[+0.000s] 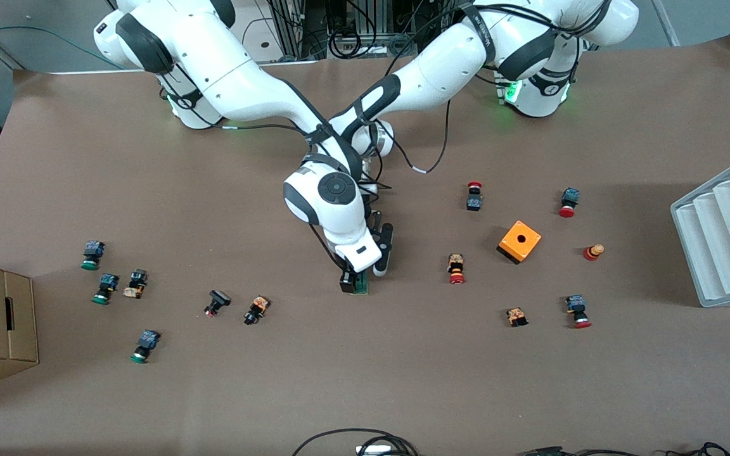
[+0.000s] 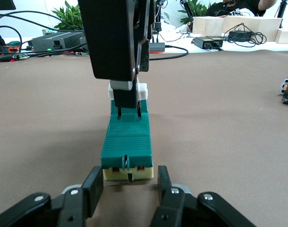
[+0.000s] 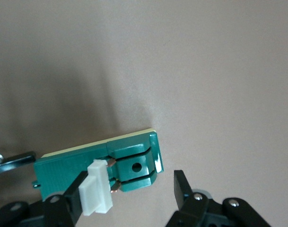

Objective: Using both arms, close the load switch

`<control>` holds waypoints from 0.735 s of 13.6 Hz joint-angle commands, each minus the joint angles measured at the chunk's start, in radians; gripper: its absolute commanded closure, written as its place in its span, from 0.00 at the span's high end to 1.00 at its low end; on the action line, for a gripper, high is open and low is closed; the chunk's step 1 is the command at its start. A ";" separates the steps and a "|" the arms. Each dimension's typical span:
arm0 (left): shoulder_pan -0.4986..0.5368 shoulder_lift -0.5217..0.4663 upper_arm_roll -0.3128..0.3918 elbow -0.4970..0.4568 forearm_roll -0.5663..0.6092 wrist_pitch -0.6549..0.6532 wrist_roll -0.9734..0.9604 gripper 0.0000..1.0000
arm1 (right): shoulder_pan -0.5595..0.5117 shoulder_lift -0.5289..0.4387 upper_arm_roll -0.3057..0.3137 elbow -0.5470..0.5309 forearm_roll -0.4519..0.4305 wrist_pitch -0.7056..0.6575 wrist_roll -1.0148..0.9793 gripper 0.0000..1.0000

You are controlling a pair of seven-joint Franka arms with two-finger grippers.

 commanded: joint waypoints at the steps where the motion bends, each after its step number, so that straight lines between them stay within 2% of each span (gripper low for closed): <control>1: -0.013 0.015 0.017 0.011 0.016 0.000 -0.017 0.53 | -0.009 0.004 -0.002 0.015 0.014 0.018 -0.015 0.78; 10: -0.013 0.015 0.017 0.011 0.016 0.000 -0.017 0.53 | -0.009 0.003 -0.002 0.024 0.016 0.010 -0.015 0.78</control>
